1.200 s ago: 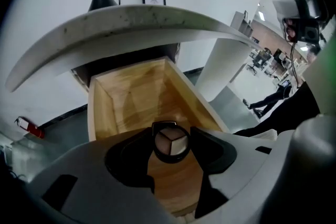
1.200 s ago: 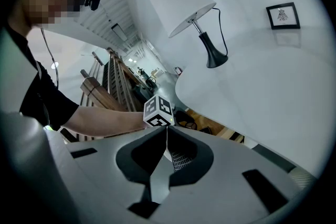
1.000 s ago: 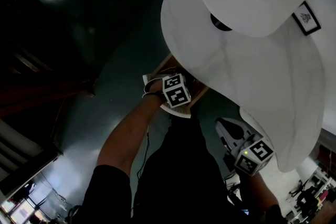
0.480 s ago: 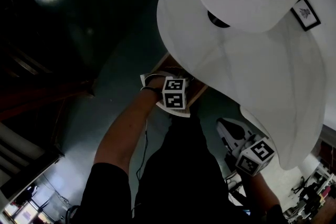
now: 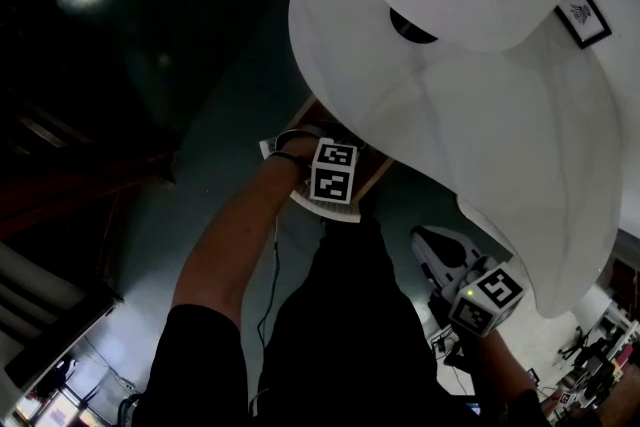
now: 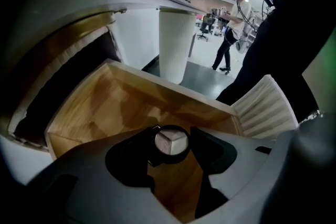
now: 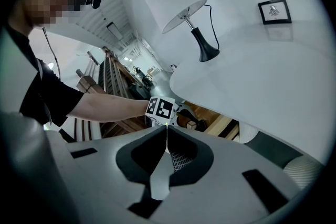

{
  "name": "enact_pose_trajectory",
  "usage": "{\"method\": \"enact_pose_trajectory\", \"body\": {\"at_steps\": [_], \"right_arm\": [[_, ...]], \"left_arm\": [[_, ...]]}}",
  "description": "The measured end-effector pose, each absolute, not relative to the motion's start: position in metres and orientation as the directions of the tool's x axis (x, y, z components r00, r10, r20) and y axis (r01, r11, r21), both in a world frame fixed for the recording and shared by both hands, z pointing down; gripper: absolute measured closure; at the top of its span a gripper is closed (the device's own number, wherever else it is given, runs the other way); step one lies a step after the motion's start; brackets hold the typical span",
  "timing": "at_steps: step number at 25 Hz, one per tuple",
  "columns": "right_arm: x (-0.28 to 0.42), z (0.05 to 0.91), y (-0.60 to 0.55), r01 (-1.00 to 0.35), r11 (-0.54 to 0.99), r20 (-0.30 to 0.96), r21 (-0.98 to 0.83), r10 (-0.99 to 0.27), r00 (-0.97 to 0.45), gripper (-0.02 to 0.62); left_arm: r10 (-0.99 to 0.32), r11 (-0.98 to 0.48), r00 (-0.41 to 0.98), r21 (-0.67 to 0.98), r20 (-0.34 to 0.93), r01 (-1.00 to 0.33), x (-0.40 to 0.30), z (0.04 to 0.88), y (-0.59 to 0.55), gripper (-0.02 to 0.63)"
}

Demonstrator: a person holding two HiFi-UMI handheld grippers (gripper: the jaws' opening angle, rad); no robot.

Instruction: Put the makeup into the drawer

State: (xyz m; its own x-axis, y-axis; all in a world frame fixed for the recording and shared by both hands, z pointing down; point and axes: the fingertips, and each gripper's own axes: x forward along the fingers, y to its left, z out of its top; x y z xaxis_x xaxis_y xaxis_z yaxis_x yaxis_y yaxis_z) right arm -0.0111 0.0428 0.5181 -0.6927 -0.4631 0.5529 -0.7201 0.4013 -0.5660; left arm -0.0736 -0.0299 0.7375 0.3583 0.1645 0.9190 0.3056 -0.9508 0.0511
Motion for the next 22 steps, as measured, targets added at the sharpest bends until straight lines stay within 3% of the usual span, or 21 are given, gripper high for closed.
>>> {"method": "enact_pose_trajectory", "body": {"at_steps": [22], "right_arm": [[-0.018, 0.527, 0.051, -0.717, 0.351, 0.531, -0.602, -0.494, -0.688, 0.578]], "left_arm": [[0.142, -0.969, 0.325, 0.065, 0.935, 0.238, -0.081, 0.764, -0.045, 0.371]]}}
